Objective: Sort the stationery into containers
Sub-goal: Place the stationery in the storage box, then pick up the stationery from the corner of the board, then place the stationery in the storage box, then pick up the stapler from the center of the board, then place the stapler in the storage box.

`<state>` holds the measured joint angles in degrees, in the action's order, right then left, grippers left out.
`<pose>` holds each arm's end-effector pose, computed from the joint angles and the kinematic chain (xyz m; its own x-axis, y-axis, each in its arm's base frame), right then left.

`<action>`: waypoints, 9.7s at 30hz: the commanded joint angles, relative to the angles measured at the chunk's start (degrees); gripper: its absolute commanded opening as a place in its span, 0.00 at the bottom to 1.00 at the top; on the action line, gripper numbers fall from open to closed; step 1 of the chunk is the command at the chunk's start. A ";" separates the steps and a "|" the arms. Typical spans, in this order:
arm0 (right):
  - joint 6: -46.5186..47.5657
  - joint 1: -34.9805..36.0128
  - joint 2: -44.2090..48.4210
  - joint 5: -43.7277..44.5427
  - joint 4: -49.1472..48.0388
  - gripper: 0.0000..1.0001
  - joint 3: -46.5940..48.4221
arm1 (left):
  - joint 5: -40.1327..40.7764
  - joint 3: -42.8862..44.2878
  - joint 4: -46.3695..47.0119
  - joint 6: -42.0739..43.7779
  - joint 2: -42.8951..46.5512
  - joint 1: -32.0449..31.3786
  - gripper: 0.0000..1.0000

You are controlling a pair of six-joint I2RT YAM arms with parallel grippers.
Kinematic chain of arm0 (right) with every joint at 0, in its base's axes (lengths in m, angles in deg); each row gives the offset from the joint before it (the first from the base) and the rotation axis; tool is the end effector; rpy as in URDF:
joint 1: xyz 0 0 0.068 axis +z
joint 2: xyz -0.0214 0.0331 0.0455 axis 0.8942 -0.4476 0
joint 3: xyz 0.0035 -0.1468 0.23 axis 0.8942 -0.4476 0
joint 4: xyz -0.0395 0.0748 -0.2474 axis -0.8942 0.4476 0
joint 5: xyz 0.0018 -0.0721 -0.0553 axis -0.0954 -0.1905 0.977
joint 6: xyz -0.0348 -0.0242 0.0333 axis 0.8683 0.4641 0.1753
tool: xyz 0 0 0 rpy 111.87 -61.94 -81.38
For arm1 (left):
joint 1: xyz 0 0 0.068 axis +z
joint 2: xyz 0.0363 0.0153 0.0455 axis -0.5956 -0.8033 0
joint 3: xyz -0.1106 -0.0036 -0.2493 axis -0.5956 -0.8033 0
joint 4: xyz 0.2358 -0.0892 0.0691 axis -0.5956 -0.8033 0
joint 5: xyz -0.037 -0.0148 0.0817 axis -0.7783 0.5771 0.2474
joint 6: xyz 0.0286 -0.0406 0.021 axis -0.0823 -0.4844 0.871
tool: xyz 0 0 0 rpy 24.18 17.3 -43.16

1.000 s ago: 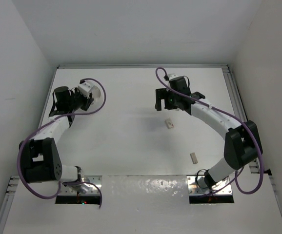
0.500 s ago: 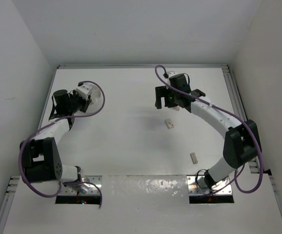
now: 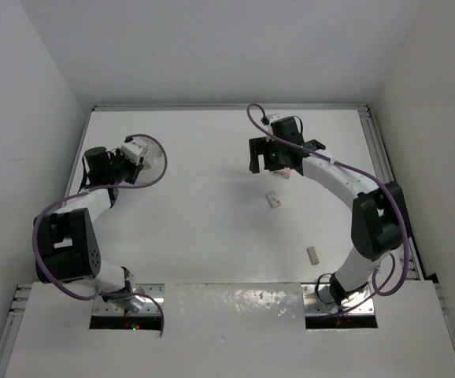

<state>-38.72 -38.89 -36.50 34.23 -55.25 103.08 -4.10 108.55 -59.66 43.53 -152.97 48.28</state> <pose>0.3415 0.1561 0.2437 -0.7556 0.0217 -0.6547 -0.1781 0.9550 0.2372 0.2952 0.0431 0.2047 -0.2221 0.4797 -0.8489 0.4828 0.8105 0.3318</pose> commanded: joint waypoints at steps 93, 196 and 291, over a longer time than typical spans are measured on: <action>43.26 15.21 12.11 -24.36 -12.30 0.00 -2.52 | -39.36 -1.12 -6.31 -5.31 21.07 -15.77 0.79; 36.99 -11.85 4.10 -2.21 -0.96 0.58 -6.55 | 27.13 10.92 -7.46 -29.75 6.29 -14.36 0.45; 48.47 16.44 0.75 -36.84 -30.23 0.00 0.12 | -32.67 11.45 -21.60 6.64 11.57 -18.05 0.30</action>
<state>9.63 -22.76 -37.24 -0.13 -82.35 101.16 -35.08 117.87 -80.93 47.88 -142.79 29.90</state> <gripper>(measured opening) 0.284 0.324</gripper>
